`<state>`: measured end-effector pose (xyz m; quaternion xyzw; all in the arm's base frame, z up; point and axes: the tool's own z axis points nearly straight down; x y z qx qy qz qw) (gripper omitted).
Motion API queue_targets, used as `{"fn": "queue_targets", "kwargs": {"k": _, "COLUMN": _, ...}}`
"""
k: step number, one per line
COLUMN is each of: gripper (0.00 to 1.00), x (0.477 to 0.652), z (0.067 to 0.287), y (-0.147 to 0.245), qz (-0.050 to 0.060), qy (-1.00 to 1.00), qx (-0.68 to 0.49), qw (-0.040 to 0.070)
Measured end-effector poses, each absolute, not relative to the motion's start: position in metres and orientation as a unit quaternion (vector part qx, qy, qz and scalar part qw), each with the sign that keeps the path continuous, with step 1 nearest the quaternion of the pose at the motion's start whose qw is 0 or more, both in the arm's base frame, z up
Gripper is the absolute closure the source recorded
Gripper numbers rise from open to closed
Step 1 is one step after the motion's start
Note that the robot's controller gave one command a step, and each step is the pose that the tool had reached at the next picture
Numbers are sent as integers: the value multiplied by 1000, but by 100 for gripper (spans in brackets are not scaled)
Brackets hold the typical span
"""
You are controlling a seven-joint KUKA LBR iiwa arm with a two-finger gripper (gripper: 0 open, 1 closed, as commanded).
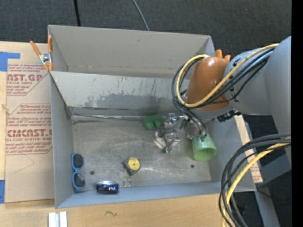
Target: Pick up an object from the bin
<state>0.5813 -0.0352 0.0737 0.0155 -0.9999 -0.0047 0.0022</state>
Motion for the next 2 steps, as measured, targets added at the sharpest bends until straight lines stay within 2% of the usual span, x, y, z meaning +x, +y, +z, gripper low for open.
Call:
{"fn": "queue_targets", "kwargs": {"k": 1, "gripper": 100, "x": 584, "z": 167, "y": -87, "qz": 1, "qy": -994, "qx": 114, "qw": -4}}
{"fn": "queue_targets", "kwargs": {"k": 2, "gripper": 100, "x": 585, "z": 242, "y": -84, "qz": 1, "qy": -993, "qx": 119, "qw": -6}}
